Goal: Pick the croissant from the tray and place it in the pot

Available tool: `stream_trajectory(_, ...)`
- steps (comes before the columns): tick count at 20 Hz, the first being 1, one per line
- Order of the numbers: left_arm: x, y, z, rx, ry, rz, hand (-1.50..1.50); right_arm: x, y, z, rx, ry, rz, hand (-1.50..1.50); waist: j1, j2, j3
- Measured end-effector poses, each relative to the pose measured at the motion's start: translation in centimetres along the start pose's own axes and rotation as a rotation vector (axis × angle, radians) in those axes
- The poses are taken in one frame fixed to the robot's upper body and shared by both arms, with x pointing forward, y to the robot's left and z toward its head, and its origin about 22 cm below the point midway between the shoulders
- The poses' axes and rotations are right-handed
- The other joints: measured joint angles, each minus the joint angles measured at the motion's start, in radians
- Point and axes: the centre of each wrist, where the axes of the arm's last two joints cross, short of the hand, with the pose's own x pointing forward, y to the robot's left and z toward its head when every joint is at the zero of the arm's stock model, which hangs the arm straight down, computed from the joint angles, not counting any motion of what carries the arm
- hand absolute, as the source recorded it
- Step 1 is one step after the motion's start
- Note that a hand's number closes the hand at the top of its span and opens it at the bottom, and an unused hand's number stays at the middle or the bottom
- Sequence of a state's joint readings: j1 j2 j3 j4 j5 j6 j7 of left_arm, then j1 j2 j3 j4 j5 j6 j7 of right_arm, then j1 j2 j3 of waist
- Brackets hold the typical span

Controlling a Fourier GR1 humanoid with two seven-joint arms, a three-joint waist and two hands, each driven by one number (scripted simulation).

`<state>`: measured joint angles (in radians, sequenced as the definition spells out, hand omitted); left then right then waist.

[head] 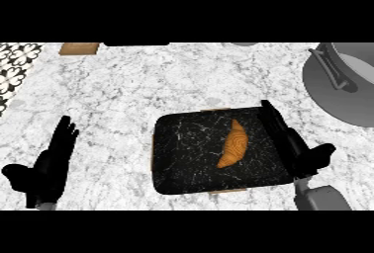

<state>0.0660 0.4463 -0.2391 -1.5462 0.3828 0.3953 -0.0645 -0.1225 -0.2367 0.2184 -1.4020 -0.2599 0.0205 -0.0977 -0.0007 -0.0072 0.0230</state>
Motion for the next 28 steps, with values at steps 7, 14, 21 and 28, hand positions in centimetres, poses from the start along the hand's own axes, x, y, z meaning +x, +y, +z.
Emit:
stream_trajectory(7, 5.2, -1.0, -3.2, -0.041, -0.206, 0.018, 0.0, 9.7, -5.7, -4.4, 0.217, -0.146, 0.224, 1.5, 0.007, 0.001, -0.026)
stream_trajectory(14, 8.7, -1.8, -5.4, -0.081, -0.287, 0.067, 0.0, 12.6, -11.6, -3.7, 0.216, -0.235, 0.662, -1.5, 0.003, 0.012, -0.023)
stream_trajectory(21, 9.9, -2.3, -6.7, -0.094, -0.289, 0.087, 0.0, 14.2, -12.1, -3.4, 0.362, -0.268, 0.88, -1.5, 0.0, 0.008, -0.023)
stream_trajectory(28, 9.7, -2.5, -7.3, -0.102, -0.29, 0.087, 0.0, 16.1, -7.6, -4.4, 0.519, -0.113, 1.11, -1.5, 0.002, 0.006, -0.024)
